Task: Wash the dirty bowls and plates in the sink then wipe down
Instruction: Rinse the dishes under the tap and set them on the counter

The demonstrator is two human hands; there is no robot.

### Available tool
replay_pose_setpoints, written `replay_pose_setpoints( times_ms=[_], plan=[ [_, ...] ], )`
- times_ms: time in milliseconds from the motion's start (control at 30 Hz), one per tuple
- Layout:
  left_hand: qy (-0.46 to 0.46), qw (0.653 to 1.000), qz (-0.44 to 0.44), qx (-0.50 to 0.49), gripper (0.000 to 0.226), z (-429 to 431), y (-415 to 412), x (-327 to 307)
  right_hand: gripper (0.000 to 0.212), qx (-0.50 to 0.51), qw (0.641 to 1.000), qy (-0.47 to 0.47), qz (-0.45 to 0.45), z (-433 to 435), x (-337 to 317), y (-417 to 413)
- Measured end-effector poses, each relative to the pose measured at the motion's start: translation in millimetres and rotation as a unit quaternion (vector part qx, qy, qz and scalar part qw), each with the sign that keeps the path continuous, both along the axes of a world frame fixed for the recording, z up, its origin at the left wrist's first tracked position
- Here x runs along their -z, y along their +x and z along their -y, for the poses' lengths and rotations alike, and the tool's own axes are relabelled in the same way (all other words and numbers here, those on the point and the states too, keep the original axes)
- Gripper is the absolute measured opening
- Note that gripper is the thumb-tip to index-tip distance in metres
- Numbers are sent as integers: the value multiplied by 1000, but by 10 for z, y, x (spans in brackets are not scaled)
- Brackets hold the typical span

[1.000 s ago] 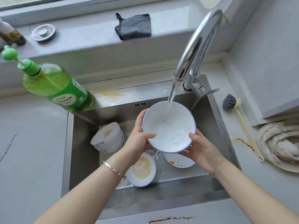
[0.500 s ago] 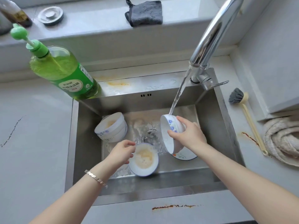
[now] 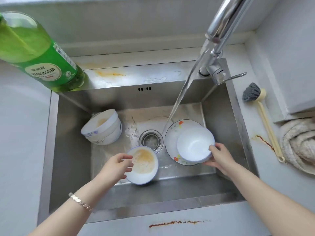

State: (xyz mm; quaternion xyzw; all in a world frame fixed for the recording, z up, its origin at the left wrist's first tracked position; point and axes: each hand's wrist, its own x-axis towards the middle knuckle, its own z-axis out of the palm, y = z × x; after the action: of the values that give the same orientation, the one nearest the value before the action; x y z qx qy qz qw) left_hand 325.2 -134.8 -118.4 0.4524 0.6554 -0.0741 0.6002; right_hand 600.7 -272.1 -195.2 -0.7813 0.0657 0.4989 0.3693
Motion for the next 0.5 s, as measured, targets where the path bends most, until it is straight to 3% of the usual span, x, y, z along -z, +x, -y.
replay_pose_setpoints(
  times_ms=[233,500],
  plan=[
    [11,1000,-8,-23,19,-28,-30,188,29,21,999,35,-30,-177,326,-143],
    [-8,999,16,-40,16,60,9,274,48,-44,996,0,74,-20,445,-89]
  ],
)
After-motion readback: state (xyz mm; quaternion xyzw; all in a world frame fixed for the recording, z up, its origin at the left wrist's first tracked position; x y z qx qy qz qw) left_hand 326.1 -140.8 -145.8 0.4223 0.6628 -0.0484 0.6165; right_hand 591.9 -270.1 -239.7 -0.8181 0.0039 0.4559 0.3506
